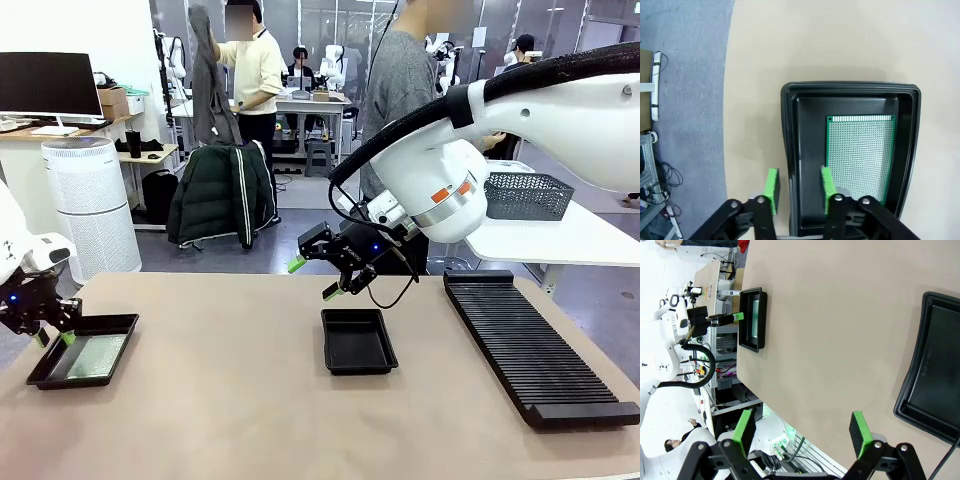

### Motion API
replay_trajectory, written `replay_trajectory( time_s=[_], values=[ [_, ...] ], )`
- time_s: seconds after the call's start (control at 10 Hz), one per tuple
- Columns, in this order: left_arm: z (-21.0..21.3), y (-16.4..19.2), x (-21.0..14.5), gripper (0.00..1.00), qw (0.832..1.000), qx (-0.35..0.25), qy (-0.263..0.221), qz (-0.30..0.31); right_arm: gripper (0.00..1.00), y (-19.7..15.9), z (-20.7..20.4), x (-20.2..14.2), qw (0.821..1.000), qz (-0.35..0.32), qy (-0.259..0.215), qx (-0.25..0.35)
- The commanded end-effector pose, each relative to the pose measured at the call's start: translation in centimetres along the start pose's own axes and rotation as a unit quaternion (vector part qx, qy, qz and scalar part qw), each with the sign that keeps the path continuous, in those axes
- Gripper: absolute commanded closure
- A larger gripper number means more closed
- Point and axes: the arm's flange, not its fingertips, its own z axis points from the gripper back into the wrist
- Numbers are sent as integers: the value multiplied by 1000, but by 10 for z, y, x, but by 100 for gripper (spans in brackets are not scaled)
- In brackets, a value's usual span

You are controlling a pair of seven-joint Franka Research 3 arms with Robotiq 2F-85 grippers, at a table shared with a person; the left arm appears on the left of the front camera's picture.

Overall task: Inspect and transfer BCBs to ESD trays.
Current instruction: Pick up the ESD tray and place it on the left side of the table.

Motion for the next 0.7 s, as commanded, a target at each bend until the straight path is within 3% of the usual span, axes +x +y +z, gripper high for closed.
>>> replay_trajectory(
  time_s=[0.0,0.1,0.2,0.6],
  values=[
    [4,5,2,0,1000,-14,4,0,0,0,0,0,1000,-5,-2,-1],
    [6,5,2,5,1000,-14,3,1,0,0,0,0,1000,-5,-2,-1],
    [10,6,2,0,1000,-12,6,4,0,0,0,0,1000,-5,-2,-1],
    [55,3,0,0,1000,-15,17,13,0,0,0,0,1000,-5,-2,-1]
  ],
)
